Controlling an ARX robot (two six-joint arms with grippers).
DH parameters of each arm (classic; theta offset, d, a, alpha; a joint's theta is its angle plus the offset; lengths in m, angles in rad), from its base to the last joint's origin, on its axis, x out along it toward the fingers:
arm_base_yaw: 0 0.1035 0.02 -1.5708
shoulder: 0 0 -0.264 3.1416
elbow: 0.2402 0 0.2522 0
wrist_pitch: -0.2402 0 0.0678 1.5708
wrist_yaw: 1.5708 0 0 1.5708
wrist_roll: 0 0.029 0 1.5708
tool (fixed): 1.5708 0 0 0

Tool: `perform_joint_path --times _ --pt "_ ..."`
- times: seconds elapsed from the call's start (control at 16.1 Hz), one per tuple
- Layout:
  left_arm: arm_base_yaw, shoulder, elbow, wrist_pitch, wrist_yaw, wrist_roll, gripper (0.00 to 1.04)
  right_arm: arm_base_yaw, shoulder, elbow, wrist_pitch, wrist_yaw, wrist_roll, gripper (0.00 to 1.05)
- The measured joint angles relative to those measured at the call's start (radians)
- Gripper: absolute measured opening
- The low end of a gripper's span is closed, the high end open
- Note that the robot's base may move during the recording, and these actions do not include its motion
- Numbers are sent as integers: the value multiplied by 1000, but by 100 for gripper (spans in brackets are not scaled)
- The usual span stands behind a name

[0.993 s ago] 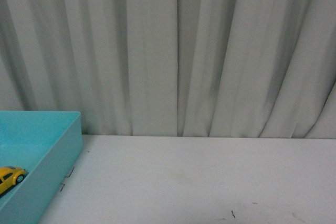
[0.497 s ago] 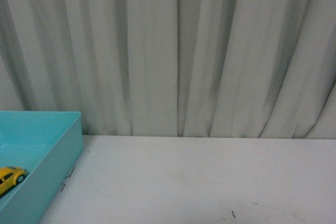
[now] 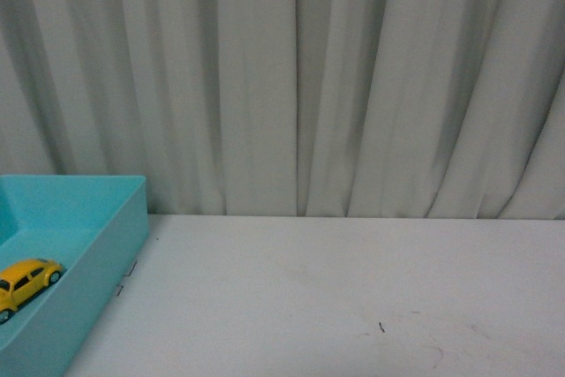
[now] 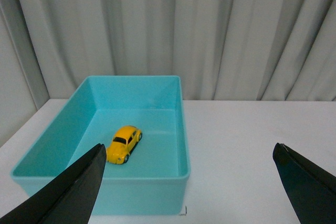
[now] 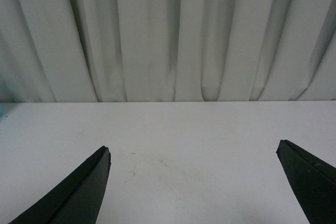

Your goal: Wind up and store yellow beetle toy

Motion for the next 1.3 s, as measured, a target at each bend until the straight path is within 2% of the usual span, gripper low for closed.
perform_joint_path --times 1.3 --pt "0 0 0 0 0 0 98 0 0 0 1 0 0 98"
